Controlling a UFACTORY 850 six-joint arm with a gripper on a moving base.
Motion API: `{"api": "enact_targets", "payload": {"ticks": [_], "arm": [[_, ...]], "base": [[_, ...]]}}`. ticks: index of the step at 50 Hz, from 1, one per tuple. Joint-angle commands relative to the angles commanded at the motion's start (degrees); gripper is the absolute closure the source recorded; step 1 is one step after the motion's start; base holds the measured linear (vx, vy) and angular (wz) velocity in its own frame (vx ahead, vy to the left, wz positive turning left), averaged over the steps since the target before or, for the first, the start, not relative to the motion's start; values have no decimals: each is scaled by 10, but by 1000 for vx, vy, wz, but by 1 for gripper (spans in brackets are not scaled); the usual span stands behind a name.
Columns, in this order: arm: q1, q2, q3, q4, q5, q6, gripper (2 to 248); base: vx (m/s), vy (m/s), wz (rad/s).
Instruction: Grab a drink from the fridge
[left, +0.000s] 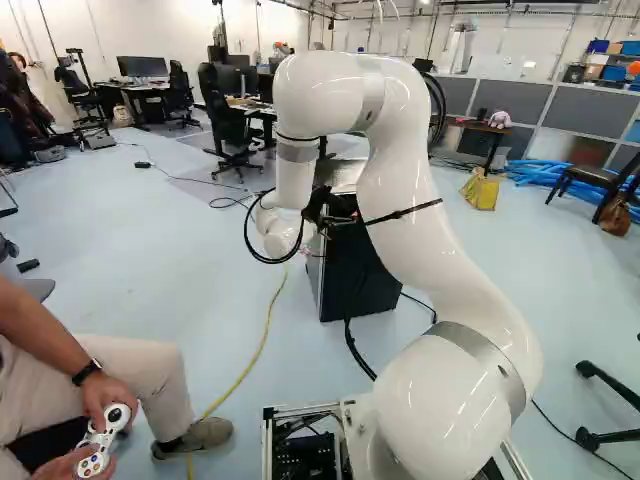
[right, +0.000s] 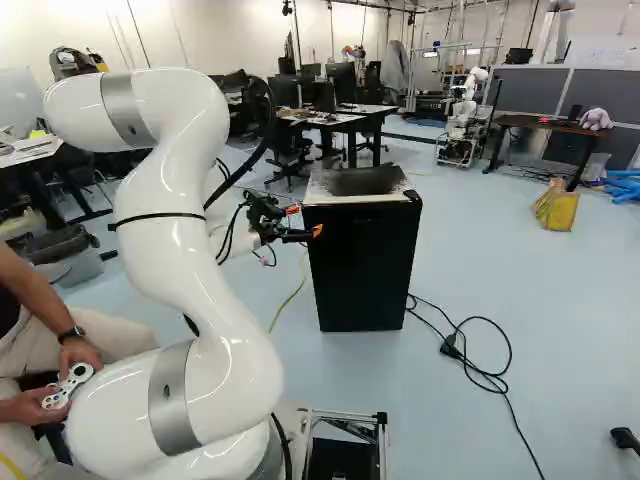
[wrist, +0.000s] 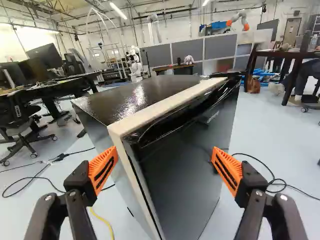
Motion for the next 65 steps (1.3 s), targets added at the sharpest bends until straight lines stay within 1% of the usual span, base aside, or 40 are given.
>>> {"api": "enact_targets", "payload": {"ticks": [25,65], "arm": [[-9,-4,-8,0,0,0,3],[-24,-4,-7,0,0,0,3]], "base": [[0,0,0],[0,0,0]]}}
